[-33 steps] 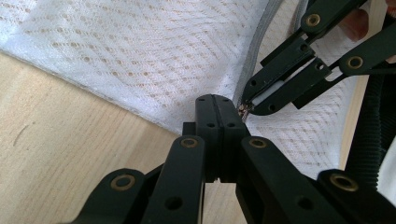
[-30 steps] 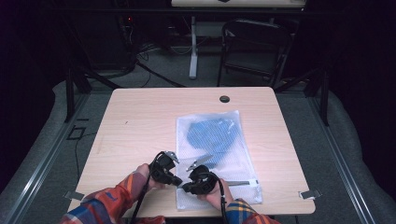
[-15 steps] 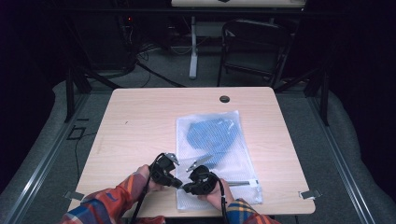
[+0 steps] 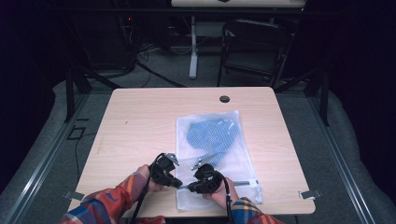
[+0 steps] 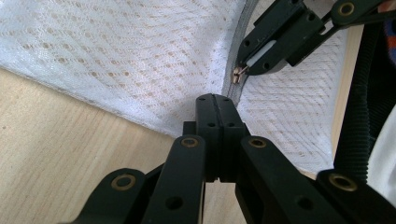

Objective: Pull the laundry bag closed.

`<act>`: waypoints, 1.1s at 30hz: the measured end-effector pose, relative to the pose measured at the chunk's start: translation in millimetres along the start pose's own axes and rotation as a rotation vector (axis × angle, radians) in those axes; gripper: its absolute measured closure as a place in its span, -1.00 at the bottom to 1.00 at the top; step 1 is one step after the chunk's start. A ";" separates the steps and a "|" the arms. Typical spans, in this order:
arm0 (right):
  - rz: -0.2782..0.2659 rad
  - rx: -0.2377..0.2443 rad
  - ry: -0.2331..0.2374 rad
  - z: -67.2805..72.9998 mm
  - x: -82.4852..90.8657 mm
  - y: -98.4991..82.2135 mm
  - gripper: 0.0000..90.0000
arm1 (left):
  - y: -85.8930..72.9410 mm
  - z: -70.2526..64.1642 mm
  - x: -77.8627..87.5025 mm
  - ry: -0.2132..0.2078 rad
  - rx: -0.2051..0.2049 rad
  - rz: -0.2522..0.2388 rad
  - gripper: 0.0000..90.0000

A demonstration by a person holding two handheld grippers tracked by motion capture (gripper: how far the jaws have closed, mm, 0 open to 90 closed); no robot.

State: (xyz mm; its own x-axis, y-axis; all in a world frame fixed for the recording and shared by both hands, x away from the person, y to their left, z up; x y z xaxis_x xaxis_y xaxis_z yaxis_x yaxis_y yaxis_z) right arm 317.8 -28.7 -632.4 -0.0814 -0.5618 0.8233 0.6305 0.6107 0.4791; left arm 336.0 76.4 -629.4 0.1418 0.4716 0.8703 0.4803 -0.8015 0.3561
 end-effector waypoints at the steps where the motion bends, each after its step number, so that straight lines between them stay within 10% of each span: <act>1: 0.000 0.000 0.000 0.0 0.0 0.0 0.94 | 0.0 0.0 0.0 0.000 0.000 0.000 1.00; 33: 0.023 -0.035 0.003 -5.0 3.4 -3.8 0.94 | 8.9 -4.8 -5.8 0.036 -0.017 -0.018 1.00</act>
State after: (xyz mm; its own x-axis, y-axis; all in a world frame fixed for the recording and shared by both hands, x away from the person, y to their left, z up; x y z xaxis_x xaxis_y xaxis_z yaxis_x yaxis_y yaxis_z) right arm 319.0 -35.8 -632.9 -0.0648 -0.5494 0.8330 0.6592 0.6032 0.4491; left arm 335.4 64.8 -629.6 0.1019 0.4733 0.8750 0.4680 -0.7990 0.3776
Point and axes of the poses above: each handheld gripper's, and its own axes: x roughly backward along the jaws, y roughly out of its top, z roughly to its left, the point moved 8 cm from there along -x, roughly forward along the jaws, and after that the axes turned 4 degrees about z, right-handed, at the moved point
